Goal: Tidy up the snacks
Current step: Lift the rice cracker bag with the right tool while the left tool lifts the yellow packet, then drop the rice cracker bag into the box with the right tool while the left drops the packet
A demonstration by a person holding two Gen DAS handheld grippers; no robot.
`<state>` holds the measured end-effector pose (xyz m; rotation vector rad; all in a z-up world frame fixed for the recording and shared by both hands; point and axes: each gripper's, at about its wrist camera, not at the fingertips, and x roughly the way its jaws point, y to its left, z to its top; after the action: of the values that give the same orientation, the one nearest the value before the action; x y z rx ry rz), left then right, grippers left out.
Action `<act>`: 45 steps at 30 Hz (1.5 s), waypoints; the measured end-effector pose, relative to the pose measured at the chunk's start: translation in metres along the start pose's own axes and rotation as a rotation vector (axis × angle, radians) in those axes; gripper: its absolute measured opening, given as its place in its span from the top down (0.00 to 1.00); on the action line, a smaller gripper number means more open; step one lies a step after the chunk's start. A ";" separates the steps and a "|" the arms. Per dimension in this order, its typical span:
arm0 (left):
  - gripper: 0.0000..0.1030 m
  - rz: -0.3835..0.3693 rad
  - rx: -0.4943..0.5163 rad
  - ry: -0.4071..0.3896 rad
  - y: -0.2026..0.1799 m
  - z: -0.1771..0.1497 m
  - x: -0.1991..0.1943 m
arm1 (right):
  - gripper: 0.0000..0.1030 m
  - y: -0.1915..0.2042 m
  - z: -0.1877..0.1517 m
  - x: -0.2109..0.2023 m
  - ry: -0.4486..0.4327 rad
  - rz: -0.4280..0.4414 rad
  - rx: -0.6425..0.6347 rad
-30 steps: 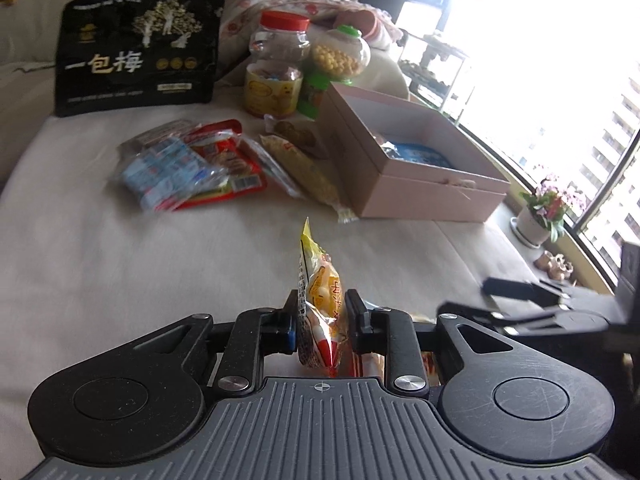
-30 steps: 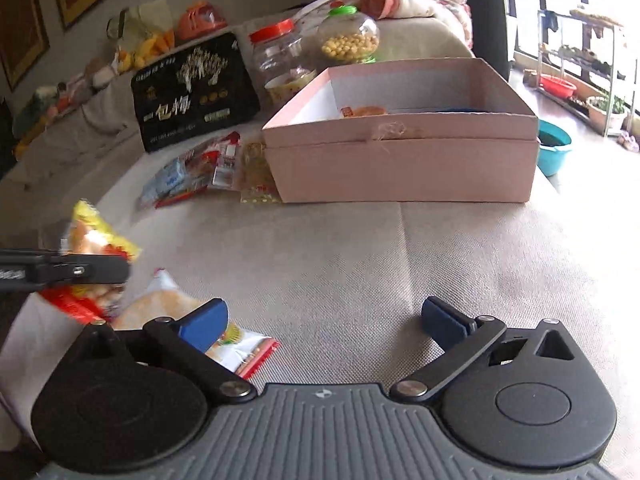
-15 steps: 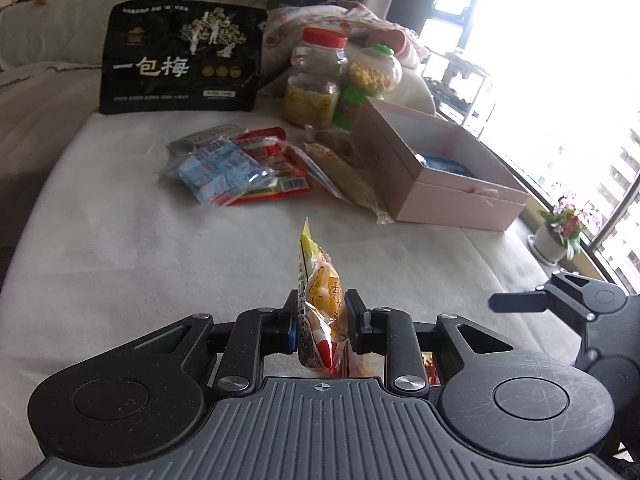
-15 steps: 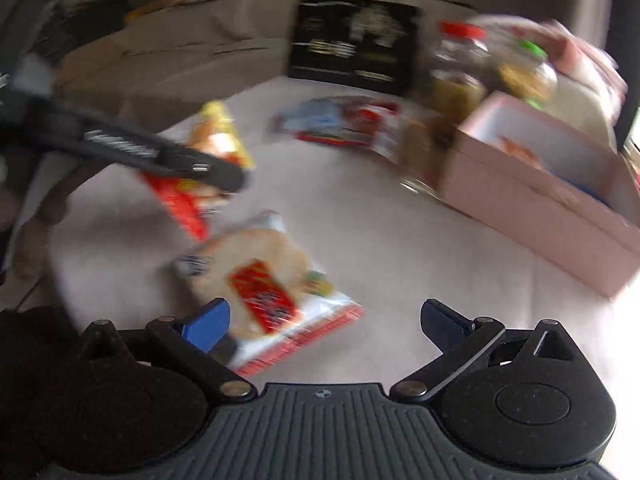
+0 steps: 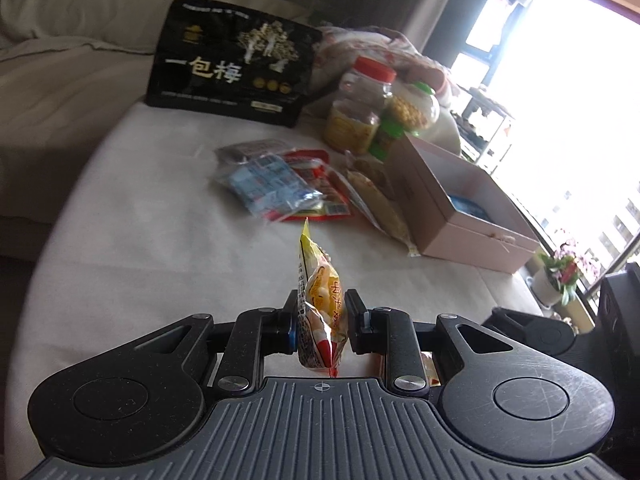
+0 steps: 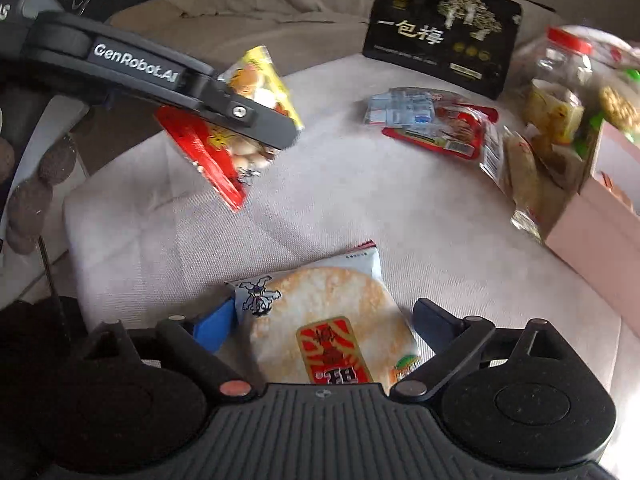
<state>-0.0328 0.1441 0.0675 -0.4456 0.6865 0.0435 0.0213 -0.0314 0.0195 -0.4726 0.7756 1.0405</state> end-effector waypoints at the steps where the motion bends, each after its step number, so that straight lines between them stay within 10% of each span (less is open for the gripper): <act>1: 0.74 0.001 0.001 0.002 0.000 0.000 -0.001 | 0.13 -0.002 -0.002 -0.002 -0.001 -0.007 0.016; 16: 0.74 -0.297 0.211 0.216 -0.098 -0.015 0.022 | 0.20 -0.064 -0.054 -0.138 -0.194 -0.276 0.240; 23: 0.74 -0.317 0.265 0.090 -0.149 0.060 0.053 | 0.19 -0.135 -0.023 -0.198 -0.418 -0.441 0.388; 36: 0.74 -0.422 0.145 0.294 -0.204 0.115 0.261 | 0.19 -0.268 0.027 -0.130 -0.342 -0.550 0.539; 39: 0.68 -0.328 0.233 0.238 -0.209 0.118 0.278 | 0.19 -0.282 0.032 -0.121 -0.319 -0.561 0.582; 45: 0.68 -0.337 0.066 0.042 -0.155 0.144 0.233 | 0.19 -0.309 0.045 -0.086 -0.253 -0.491 0.643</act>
<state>0.2631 0.0382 0.0809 -0.4950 0.6440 -0.3067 0.2888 -0.1879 0.1120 0.0312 0.6745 0.3459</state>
